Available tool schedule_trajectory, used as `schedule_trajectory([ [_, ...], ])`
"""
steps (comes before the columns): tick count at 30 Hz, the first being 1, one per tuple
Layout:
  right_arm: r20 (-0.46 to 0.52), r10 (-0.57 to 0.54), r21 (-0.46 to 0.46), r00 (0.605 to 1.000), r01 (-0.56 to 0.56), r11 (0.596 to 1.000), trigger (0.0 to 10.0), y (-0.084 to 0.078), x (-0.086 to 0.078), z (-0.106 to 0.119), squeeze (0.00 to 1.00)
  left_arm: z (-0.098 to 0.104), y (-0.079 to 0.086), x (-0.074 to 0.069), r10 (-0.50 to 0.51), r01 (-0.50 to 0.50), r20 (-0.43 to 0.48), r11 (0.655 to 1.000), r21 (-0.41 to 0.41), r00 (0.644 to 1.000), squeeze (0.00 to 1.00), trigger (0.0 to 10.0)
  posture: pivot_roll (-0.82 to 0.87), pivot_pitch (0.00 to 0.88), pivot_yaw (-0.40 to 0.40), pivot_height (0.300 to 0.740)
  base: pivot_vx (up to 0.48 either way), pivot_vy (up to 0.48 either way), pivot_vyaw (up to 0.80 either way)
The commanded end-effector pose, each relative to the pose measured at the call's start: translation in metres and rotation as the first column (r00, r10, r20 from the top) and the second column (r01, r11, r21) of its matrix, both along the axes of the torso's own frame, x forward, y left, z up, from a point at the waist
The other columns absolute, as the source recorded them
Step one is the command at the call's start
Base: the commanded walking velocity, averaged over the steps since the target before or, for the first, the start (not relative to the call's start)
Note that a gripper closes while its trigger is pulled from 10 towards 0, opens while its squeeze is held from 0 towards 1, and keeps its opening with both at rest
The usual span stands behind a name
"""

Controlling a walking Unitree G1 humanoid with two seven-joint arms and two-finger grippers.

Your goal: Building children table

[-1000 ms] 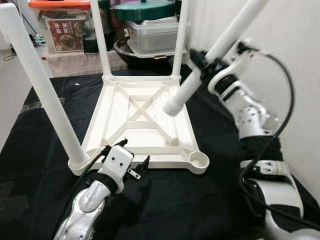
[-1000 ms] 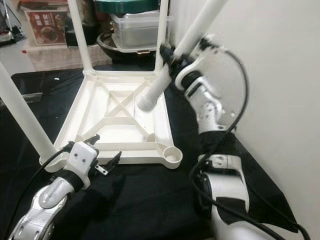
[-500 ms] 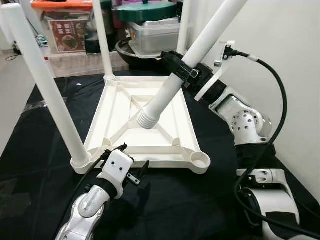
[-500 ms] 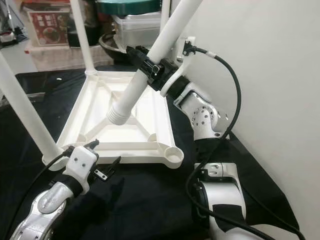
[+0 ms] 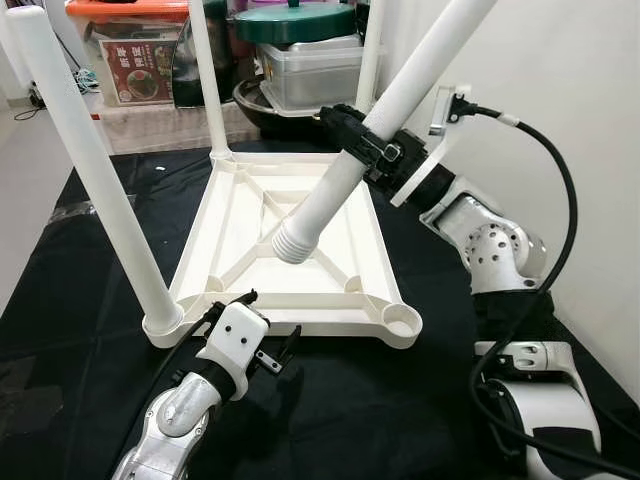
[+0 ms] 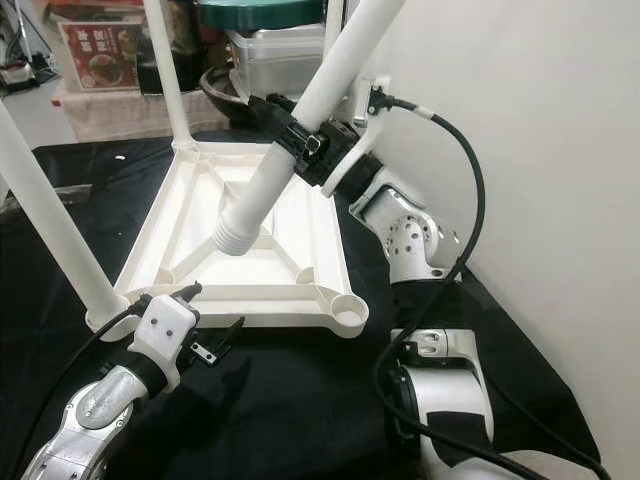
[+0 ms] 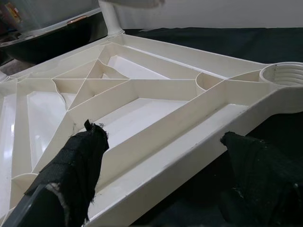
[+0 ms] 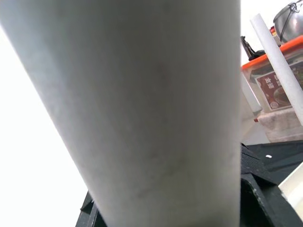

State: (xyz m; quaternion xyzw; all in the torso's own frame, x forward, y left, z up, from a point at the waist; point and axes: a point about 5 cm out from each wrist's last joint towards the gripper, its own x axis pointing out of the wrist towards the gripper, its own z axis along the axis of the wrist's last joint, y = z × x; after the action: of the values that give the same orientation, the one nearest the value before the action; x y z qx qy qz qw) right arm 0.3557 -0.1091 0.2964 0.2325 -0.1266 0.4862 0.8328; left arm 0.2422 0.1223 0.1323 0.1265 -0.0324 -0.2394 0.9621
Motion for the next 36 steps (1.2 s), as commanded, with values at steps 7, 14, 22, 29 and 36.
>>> schedule_trajectory([
  [7, 0.054, 0.143, -0.078, 0.988, -0.138, 0.987, 0.0, 0.008, -0.015, -0.005, 0.0, 0.001, 0.007, 0.003, -0.018, 0.018, -0.023, 1.0, -0.019, 1.0, 0.0, 10.0, 0.08, 0.0, -0.049, 0.74, 0.0, 0.0, 0.0],
  [14, 0.048, 0.255, -0.189, 0.966, -0.242, 0.952, 0.0, 0.015, -0.026, -0.023, 0.0, 0.008, 0.003, 0.005, -0.07, 0.068, -0.029, 0.995, -0.069, 0.997, 0.0, 10.0, 0.09, 0.0, -0.053, 0.74, 0.0, 0.0, 0.0],
  [22, 0.051, 0.301, -0.219, 0.952, -0.283, 0.934, 0.0, 0.029, -0.034, -0.031, 0.0, 0.009, -0.009, 0.006, -0.181, 0.175, -0.054, 0.979, -0.106, 0.982, 0.0, 10.0, 0.08, 0.0, -0.047, 0.74, 0.0, 0.0, 0.0],
  [29, 0.05, 0.315, -0.232, 0.948, -0.296, 0.927, 0.0, 0.034, -0.037, -0.034, 0.0, 0.008, -0.017, 0.001, -0.265, 0.257, -0.081, 0.961, -0.101, 0.961, 0.0, 10.0, 0.08, 0.0, -0.043, 0.74, 0.0, 0.0, 0.0],
  [36, 0.047, 0.332, -0.238, 0.942, -0.312, 0.92, 0.0, 0.035, -0.039, -0.036, 0.0, 0.009, -0.015, 0.003, -0.266, 0.259, -0.079, 0.961, -0.097, 0.961, 0.0, 10.0, 0.07, 0.0, -0.042, 0.74, 0.0, 0.0, 0.0],
])
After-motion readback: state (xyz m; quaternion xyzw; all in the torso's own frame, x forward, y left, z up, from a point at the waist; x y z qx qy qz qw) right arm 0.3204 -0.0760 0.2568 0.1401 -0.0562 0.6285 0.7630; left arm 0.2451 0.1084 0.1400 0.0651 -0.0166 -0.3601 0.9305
